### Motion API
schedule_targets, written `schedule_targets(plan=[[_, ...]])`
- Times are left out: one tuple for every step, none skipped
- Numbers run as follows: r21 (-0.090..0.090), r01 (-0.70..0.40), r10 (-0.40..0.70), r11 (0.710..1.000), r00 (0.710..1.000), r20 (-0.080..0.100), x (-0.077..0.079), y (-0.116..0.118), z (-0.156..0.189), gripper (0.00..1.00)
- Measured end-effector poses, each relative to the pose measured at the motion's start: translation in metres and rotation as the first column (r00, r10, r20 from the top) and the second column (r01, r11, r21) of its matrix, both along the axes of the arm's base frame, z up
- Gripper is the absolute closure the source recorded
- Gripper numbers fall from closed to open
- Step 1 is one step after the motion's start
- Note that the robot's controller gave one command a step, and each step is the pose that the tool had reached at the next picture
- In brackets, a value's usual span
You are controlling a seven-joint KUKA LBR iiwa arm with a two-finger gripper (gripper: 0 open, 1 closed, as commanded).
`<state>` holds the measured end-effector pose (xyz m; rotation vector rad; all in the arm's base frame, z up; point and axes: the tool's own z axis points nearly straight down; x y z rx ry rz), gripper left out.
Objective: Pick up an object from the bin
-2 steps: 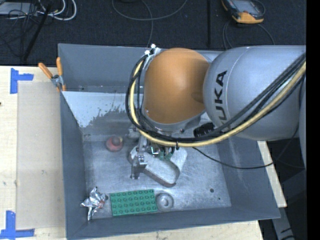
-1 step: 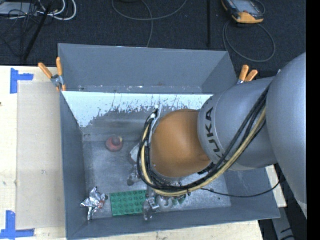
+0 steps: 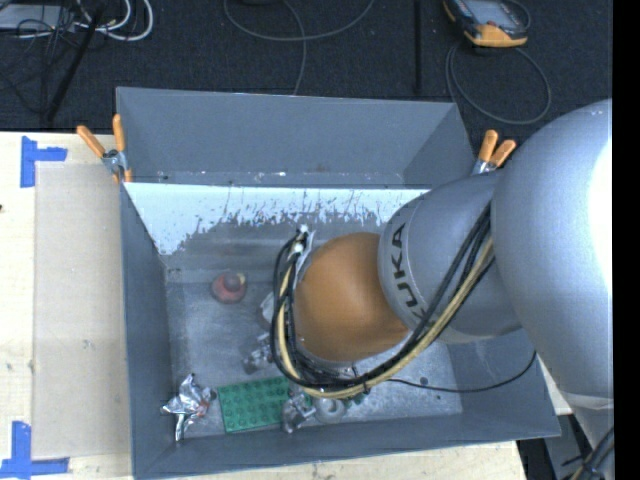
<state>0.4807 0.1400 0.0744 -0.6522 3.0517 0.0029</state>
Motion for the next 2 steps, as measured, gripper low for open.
schedule_targets(plan=[[-0.002,0.004,-0.004,1.000,1.000,-0.008,-0.002,-0.001,0.000,1.00],[-0.004,-0.006,0.006,1.000,1.000,-0.012,0.004,-0.015,0.155,1.00]])
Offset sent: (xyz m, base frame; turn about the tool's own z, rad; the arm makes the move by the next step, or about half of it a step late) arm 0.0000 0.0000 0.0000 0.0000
